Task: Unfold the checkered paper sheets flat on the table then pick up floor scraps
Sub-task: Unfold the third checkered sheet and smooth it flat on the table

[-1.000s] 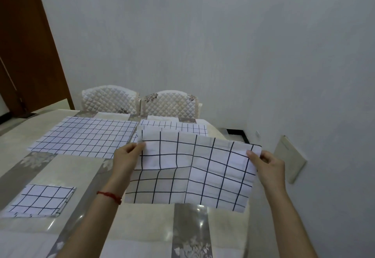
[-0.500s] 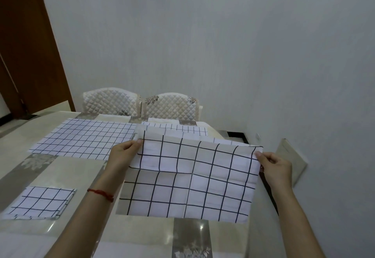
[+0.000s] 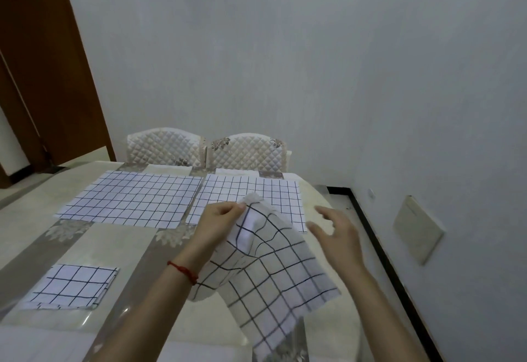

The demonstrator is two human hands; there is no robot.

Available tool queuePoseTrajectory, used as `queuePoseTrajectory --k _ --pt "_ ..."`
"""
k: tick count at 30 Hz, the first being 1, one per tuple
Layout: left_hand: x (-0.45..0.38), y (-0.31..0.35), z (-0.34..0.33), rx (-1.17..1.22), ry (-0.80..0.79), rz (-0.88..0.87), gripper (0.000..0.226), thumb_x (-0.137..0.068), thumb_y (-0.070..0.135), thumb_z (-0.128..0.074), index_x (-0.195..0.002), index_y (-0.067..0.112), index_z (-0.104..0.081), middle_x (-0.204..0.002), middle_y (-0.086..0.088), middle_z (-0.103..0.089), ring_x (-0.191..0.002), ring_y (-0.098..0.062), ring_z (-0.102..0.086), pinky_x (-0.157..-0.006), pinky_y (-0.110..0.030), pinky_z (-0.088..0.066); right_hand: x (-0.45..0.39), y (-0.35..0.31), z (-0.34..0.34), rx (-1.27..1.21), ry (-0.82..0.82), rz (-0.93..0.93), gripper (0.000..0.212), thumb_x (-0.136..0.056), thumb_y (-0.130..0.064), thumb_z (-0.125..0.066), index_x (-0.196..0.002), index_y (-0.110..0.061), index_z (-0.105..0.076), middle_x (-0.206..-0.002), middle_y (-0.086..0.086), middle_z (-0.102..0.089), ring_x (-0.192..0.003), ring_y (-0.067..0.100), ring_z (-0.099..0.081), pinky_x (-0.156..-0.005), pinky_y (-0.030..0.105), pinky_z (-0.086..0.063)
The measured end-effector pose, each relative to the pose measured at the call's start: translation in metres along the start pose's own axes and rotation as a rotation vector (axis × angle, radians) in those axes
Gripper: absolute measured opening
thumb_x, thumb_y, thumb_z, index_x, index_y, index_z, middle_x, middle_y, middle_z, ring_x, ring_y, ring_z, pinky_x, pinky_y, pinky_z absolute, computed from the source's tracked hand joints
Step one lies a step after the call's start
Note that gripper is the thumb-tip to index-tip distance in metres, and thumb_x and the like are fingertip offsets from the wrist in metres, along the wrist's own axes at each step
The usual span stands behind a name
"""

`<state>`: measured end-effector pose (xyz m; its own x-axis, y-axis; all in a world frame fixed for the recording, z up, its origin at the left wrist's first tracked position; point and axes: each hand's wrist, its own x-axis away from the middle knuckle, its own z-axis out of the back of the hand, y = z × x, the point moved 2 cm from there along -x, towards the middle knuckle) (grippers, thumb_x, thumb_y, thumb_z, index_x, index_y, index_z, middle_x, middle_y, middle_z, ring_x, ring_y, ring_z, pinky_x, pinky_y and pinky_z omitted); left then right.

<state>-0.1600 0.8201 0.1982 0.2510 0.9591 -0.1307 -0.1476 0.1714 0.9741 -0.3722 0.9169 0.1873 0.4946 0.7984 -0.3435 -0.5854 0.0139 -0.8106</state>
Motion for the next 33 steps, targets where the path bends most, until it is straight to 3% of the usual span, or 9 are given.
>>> queuePoseTrajectory --k 4,8,12,18,21,25,28,31,33 --pt "0.007 0.012 -0.022 -0.117 -0.18 -0.086 0.037 -0.09 0.026 -0.054 -0.061 0.006 -0.062 -0.057 0.0 -0.049 -0.055 -0.009 -0.043 -0.056 -0.021 -0.034 0.005 -0.03 -0.024 -0.008 -0.147 0.139 0.037 -0.078 -0.029 -0.071 -0.113 -0.024 -0.061 -0.11 -0.014 -0.055 -0.106 0.003 -0.048 -0.09 0.018 -0.035" --pt "0.008 0.02 -0.027 -0.111 -0.261 -0.135 0.037 -0.092 0.026 -0.05 -0.08 -0.007 -0.062 -0.069 -0.011 -0.051 -0.066 -0.016 -0.045 -0.064 -0.03 -0.036 0.003 -0.04 -0.029 -0.035 -0.101 0.191 0.01 -0.077 -0.024 -0.072 -0.08 -0.023 -0.063 -0.084 -0.008 -0.063 -0.083 0.002 -0.056 -0.072 0.007 -0.039" --pt "0.007 0.02 -0.024 -0.066 -0.288 -0.093 0.044 -0.091 0.028 -0.051 -0.07 -0.011 -0.051 -0.068 -0.011 -0.044 -0.066 -0.019 -0.04 -0.065 -0.033 -0.032 0.002 -0.038 -0.027 -0.069 -0.064 0.17 0.026 -0.077 -0.018 -0.071 -0.062 -0.029 -0.054 -0.067 -0.013 -0.059 -0.074 -0.005 -0.053 -0.066 0.002 -0.037" --pt "0.004 0.013 -0.024 0.122 -0.311 0.08 0.032 -0.088 0.026 -0.057 -0.062 0.009 -0.061 -0.055 -0.001 -0.058 -0.053 -0.012 -0.054 -0.048 -0.017 -0.042 -0.002 -0.035 -0.025 -0.108 -0.085 0.203 0.006 -0.08 -0.013 -0.067 -0.078 -0.018 -0.069 -0.074 -0.015 -0.062 -0.077 -0.007 -0.055 -0.068 0.003 -0.04" --pt "0.004 0.012 -0.024 0.118 -0.315 0.077 0.037 -0.089 0.024 -0.056 -0.053 0.018 -0.064 -0.053 0.004 -0.064 -0.052 -0.007 -0.06 -0.049 -0.014 -0.045 0.002 -0.038 -0.022 -0.116 -0.095 0.24 0.022 -0.082 -0.019 -0.067 -0.103 -0.023 -0.066 -0.092 -0.018 -0.062 -0.088 -0.007 -0.054 -0.075 0.002 -0.039" --pt "0.007 0.015 -0.024 0.116 -0.323 0.063 0.032 -0.089 0.023 -0.055 -0.078 -0.004 -0.069 -0.072 -0.009 -0.071 -0.068 -0.015 -0.066 -0.062 -0.02 -0.051 0.006 -0.046 -0.022 -0.092 -0.118 0.349 0.025 -0.081 -0.012 -0.067 -0.105 -0.02 -0.067 -0.103 -0.007 -0.062 -0.098 -0.004 -0.054 -0.083 0.002 -0.037" --pt "0.011 0.018 -0.027 0.112 -0.336 0.037 0.04 -0.089 0.023 -0.056 -0.084 -0.016 -0.059 -0.077 -0.019 -0.06 -0.072 -0.024 -0.055 -0.073 -0.033 -0.044 0.008 -0.049 -0.025 -0.05 -0.141 0.376 0.028 -0.081 -0.011 -0.067 -0.109 -0.019 -0.068 -0.11 -0.002 -0.06 -0.106 0.003 -0.053 -0.089 0.001 -0.035" --pt "0.012 0.019 -0.028 0.071 -0.336 0.038 0.035 -0.088 0.022 -0.057 -0.073 -0.009 -0.057 -0.06 -0.009 -0.044 -0.055 -0.017 -0.04 -0.053 -0.026 -0.034 0.011 -0.052 -0.027 0.021 -0.186 0.425 0.03 -0.085 -0.013 -0.063 -0.114 -0.021 -0.065 -0.119 -0.001 -0.056 -0.111 0.004 -0.047 -0.092 0.006 -0.035" --pt "0.011 0.018 -0.028 0.047 -0.317 0.048 0.031 -0.089 0.018 -0.057 -0.073 -0.008 -0.059 -0.048 0.003 -0.037 -0.043 -0.008 -0.031 -0.042 -0.016 -0.025 0.011 -0.054 -0.027 0.054 -0.187 0.463 0.025 -0.085 -0.013 -0.063 -0.108 -0.02 -0.068 -0.12 0.0 -0.057 -0.111 0.008 -0.048 -0.093 0.02 -0.04"
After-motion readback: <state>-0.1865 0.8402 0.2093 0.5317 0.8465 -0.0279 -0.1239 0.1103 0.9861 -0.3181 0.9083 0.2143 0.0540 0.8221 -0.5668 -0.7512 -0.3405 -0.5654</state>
